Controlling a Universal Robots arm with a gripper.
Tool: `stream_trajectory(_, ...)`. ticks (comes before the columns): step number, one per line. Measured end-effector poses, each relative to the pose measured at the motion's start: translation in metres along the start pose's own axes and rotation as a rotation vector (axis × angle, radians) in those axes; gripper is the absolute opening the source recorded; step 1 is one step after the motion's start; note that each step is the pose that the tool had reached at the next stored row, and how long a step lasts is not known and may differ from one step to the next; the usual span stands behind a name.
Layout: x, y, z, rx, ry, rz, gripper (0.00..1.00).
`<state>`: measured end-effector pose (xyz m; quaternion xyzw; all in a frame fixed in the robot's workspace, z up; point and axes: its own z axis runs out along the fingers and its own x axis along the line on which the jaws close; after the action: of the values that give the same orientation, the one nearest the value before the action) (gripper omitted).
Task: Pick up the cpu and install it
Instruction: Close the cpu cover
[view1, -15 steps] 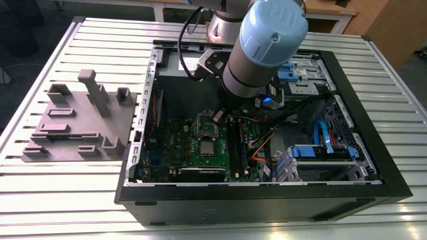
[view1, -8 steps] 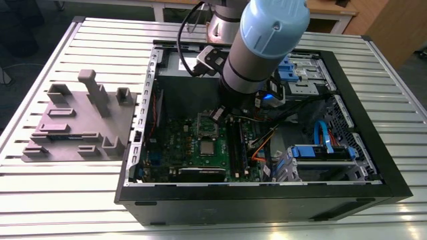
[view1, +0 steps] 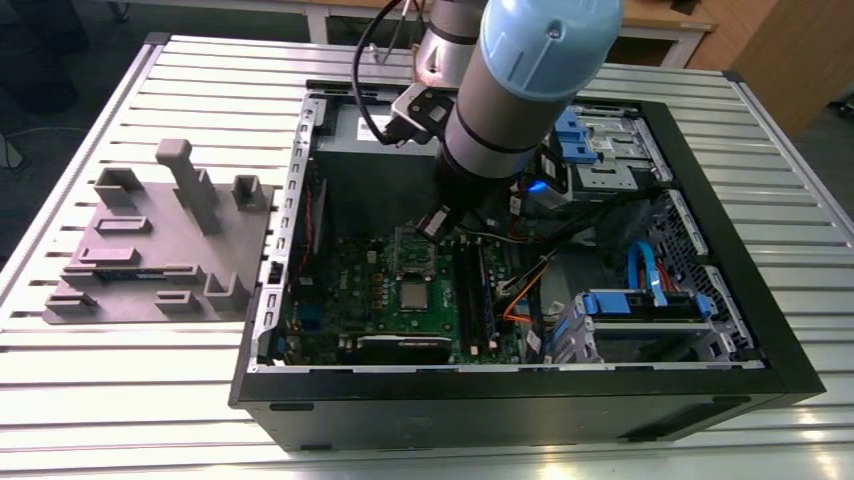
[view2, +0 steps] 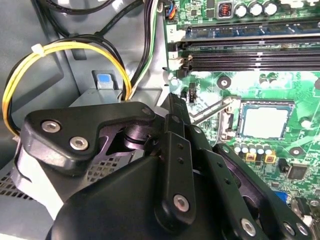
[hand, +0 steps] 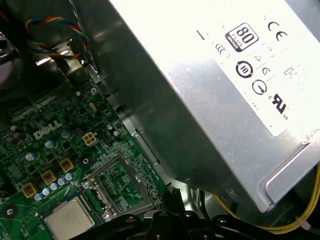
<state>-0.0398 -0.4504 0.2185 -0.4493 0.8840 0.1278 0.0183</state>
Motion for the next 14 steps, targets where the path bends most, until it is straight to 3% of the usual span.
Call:
stream_trajectory(4,0.0000,0.0007,-0.0019,0.0045,0.0063,0.001,0.10)
stream_trajectory(14,0.0003,0.0032,-0.0067,0.0110,0.0149,0.002,0.10)
